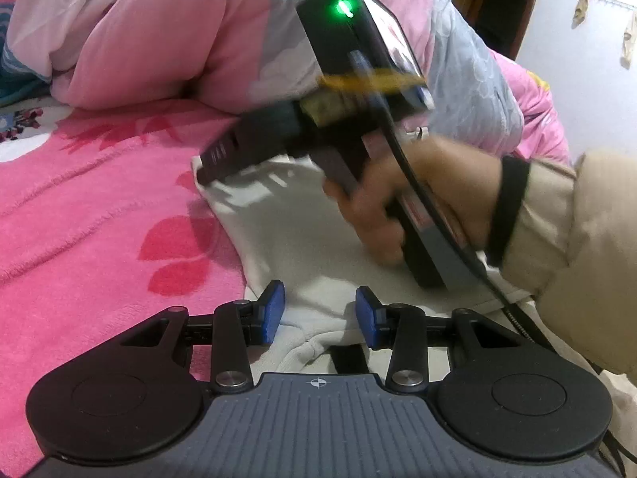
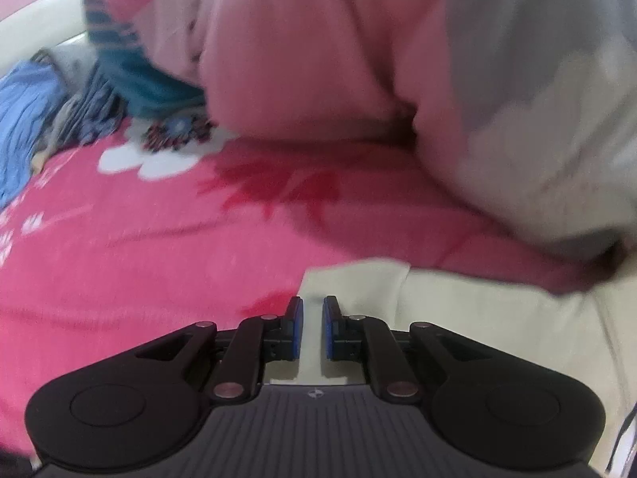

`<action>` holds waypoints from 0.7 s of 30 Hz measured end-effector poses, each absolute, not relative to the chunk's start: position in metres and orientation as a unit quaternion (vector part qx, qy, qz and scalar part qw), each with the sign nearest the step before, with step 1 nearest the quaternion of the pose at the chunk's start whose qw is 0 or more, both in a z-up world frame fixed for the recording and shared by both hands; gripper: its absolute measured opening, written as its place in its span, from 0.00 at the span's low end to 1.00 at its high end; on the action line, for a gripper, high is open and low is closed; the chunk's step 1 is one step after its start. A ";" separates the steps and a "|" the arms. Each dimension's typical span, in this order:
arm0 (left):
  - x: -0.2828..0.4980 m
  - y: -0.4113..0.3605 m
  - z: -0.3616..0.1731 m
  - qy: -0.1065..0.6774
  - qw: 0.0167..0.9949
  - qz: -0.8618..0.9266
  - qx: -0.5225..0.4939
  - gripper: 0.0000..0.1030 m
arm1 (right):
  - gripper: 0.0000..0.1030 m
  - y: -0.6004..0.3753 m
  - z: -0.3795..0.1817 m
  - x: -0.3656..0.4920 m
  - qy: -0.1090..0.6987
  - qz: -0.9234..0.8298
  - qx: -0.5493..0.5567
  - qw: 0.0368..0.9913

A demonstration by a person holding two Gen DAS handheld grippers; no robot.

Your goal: Fold clothes

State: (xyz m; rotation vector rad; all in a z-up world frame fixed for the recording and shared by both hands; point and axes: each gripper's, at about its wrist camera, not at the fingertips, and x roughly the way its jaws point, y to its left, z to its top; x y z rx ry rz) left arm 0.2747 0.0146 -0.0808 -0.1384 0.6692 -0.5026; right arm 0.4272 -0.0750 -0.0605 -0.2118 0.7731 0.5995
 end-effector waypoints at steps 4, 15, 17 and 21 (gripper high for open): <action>0.272 0.015 -0.080 0.324 0.911 -0.245 -0.068 0.38 | 0.10 -0.066 -0.067 0.449 0.368 0.265 -0.108 0.884; 0.271 0.020 -0.072 0.312 0.913 -0.248 -0.090 0.43 | 0.24 -0.213 0.052 0.352 0.317 0.145 0.071 0.935; 0.267 0.019 -0.066 0.301 0.918 -0.245 -0.082 0.49 | 0.31 -0.262 0.080 0.294 0.296 0.106 0.100 0.944; 0.255 0.026 -0.049 0.272 0.925 -0.252 -0.085 0.61 | 0.43 -0.340 0.114 0.157 0.249 0.035 0.143 0.957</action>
